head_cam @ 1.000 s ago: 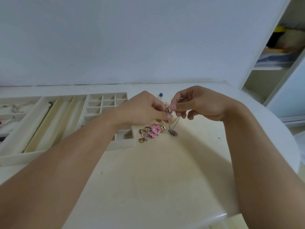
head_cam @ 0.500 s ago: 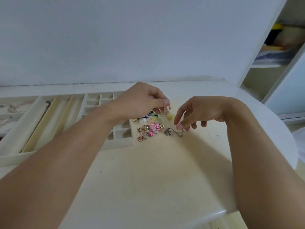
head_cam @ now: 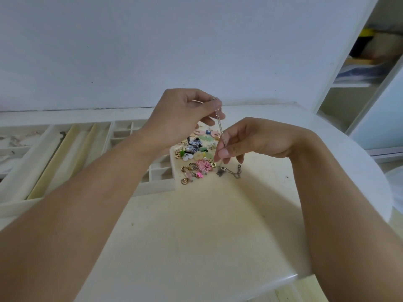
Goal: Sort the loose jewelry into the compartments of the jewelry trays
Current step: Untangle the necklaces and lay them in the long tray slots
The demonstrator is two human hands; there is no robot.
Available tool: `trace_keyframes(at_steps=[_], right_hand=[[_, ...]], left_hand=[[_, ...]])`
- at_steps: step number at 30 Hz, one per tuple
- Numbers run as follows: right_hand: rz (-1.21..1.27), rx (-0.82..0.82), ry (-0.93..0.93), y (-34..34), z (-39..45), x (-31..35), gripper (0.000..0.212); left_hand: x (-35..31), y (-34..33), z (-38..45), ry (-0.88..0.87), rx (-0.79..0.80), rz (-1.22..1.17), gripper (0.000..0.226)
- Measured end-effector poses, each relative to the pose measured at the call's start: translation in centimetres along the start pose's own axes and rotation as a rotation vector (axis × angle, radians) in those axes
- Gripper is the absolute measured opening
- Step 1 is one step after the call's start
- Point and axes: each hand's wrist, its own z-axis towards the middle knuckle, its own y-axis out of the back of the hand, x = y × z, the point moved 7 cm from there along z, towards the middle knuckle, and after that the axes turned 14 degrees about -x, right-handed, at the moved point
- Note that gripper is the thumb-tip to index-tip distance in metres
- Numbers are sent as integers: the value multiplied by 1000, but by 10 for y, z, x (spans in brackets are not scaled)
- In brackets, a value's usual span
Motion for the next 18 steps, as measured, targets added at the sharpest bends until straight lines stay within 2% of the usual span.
trace_keyframes(at_steps=[6, 9, 13, 15, 18], right_hand=[[215, 43, 8, 9, 0, -5, 29], [239, 43, -11, 10, 2, -9, 49], [278, 21, -48, 10, 5, -15, 57], [302, -3, -83, 11, 7, -20, 54], [376, -74, -135, 16, 10, -27, 34]], left_hand=[[3, 33, 9, 109, -304, -150, 13], [9, 44, 11, 162, -364, -196, 13], [18, 54, 14, 215, -395, -240, 13], [24, 57, 16, 244, -413, -283, 13], [32, 64, 18, 293, -455, -355, 10]])
